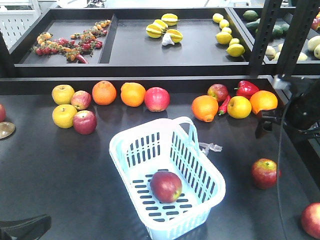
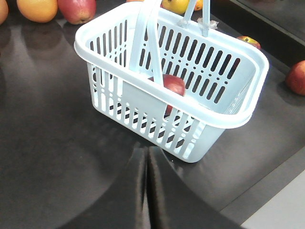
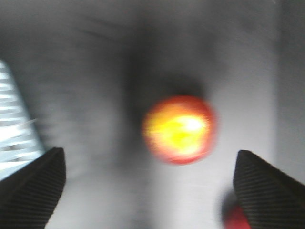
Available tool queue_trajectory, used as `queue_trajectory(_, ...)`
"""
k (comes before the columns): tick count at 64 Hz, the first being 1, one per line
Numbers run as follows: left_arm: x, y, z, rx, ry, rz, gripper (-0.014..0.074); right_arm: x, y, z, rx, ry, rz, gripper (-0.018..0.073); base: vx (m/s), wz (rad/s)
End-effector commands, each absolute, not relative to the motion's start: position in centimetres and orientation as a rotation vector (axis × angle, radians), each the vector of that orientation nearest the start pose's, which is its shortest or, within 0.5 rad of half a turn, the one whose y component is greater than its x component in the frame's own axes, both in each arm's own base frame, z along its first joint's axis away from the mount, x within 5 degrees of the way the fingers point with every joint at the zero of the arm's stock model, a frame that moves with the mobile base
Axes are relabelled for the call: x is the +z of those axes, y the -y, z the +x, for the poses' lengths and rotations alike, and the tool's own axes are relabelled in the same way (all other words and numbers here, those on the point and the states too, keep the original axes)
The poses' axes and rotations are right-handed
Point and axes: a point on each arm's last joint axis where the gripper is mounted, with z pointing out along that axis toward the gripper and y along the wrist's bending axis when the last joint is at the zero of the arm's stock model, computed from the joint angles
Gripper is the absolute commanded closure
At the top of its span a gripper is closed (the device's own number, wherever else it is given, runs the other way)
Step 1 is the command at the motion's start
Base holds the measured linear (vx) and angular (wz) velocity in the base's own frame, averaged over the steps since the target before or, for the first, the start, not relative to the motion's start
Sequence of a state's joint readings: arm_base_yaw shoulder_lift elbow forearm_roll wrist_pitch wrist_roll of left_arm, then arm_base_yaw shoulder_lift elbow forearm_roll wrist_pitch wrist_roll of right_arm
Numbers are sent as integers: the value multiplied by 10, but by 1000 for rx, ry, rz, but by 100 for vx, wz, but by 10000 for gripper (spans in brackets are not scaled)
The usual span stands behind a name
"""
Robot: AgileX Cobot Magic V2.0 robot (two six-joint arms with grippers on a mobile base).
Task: Pick three apples into basket with both arms
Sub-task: 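Reach the right gripper to a red apple beside the orange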
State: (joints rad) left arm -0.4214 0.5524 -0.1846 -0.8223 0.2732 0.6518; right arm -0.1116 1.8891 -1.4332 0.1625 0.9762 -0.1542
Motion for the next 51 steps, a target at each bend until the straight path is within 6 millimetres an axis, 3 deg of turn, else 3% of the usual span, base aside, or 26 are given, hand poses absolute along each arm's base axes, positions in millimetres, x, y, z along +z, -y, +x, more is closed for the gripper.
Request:
queue_trajectory(1, 228, 59, 94, -562, -1979, 348, 603, 231, 39, 399, 76, -2891, 57, -145, 0, 0)
queue_trajectory(19, 228, 59, 94, -562, -1979, 348, 603, 189, 42, 426, 95, -2987, 84, -94, 0, 0)
queue_trajectory(51, 228, 59, 95, -558, -1975, 344, 603, 114, 41, 432, 154, -3163, 121, -77, 0, 0)
